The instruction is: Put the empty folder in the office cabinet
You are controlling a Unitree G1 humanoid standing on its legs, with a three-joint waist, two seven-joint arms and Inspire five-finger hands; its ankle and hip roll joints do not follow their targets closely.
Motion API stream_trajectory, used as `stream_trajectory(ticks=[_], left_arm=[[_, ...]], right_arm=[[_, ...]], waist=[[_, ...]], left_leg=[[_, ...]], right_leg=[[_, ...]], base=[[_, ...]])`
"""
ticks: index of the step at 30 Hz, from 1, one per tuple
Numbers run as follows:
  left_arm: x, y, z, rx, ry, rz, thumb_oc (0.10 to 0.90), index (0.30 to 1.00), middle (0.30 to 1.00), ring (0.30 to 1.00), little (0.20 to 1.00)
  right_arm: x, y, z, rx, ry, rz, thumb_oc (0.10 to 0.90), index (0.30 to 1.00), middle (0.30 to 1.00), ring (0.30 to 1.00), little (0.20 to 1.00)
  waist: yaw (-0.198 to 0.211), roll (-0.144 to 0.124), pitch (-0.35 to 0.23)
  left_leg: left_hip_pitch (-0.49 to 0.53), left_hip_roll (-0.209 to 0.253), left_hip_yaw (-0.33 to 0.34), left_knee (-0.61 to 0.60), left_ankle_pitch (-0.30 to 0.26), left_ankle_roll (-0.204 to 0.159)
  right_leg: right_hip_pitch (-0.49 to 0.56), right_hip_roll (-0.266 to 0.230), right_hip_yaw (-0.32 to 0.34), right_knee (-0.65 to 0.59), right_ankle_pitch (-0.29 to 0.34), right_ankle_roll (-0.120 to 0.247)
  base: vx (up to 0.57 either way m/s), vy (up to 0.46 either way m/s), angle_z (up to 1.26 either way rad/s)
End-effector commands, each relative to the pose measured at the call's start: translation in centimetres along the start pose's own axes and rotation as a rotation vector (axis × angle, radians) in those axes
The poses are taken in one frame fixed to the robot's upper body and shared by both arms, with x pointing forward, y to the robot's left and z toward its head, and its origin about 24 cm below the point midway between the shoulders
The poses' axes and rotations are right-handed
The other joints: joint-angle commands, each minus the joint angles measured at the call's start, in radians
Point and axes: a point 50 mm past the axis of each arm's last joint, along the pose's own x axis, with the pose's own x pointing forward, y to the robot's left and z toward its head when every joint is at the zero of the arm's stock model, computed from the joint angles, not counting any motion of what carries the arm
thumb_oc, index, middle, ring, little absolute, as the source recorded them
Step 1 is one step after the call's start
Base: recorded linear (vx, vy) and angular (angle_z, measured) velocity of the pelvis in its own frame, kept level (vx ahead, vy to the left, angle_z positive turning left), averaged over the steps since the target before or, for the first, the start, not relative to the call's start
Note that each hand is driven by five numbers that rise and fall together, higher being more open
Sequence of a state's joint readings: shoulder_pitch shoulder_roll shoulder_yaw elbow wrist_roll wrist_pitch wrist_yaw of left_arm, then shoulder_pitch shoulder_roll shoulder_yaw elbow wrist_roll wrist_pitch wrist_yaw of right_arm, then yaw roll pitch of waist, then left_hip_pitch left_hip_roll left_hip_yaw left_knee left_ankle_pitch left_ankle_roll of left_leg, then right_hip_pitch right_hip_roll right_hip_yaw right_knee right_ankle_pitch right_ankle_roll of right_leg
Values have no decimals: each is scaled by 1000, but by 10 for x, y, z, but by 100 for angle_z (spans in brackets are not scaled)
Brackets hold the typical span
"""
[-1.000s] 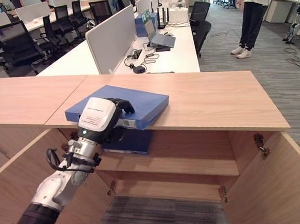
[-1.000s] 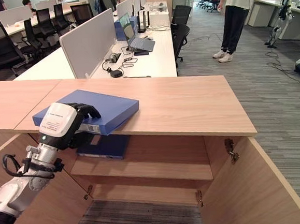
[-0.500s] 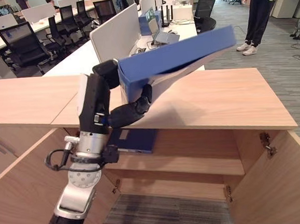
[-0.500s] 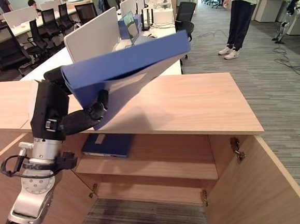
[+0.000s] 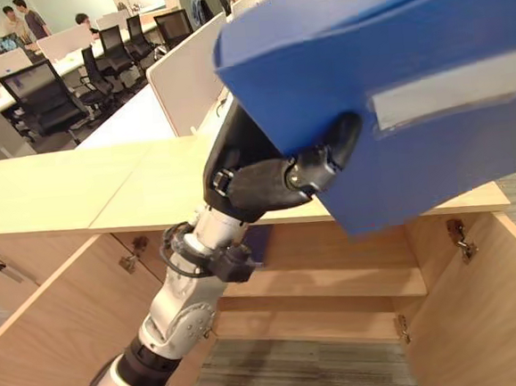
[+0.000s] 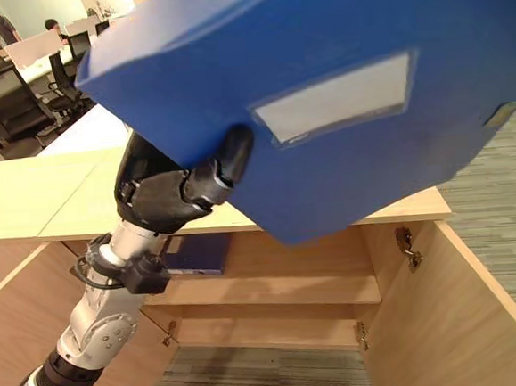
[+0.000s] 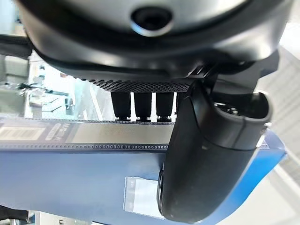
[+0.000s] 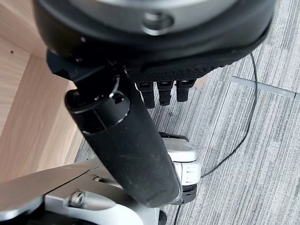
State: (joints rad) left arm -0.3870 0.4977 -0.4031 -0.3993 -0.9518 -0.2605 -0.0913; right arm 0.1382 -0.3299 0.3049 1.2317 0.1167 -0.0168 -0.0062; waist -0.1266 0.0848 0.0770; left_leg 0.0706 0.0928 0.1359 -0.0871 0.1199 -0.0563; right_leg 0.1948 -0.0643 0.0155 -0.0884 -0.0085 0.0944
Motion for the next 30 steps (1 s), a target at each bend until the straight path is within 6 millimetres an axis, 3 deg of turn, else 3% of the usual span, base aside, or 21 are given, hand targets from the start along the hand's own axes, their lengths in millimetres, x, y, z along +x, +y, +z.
stream_trajectory(ticks=[1,8,18,25,30], left_arm=[[28,3,34,38,-158,-60,400,300,300,300,300],[14,38,26,169,-10,50,400,300,300,300,300],[-30,80,33,328,146,205,400,300,300,300,300],[-47,91,45,364,247,190,400,300,300,300,300],[-46,90,60,410,396,27,400,300,300,300,300]], right_arm=[[4,4,22,-48,-44,13,800,900,900,900,900],[3,4,22,-19,-52,20,800,900,900,900,900],[2,-9,41,170,-151,-4,800,900,900,900,900],[-1,-25,63,322,-262,-38,800,900,900,900,900],[-2,-25,78,312,-318,-3,800,900,900,900,900]], waist=[[17,-66,17],[11,-68,20],[16,-64,20],[22,-59,15],[34,-59,4]], left_leg=[[112,-9,60,0,-124,-8],[117,-12,65,0,-128,-6],[121,-14,75,0,-133,-4],[121,-18,79,0,-138,-3],[120,-20,78,0,-137,-6]], right_leg=[[-13,6,27,15,-97,46],[-20,10,26,37,-102,47],[-27,9,29,42,-101,51],[-29,6,31,42,-98,56],[-25,7,27,37,-96,59]], base=[[0,0,0],[0,0,0],[8,2,-1],[16,9,-5],[6,2,0]])
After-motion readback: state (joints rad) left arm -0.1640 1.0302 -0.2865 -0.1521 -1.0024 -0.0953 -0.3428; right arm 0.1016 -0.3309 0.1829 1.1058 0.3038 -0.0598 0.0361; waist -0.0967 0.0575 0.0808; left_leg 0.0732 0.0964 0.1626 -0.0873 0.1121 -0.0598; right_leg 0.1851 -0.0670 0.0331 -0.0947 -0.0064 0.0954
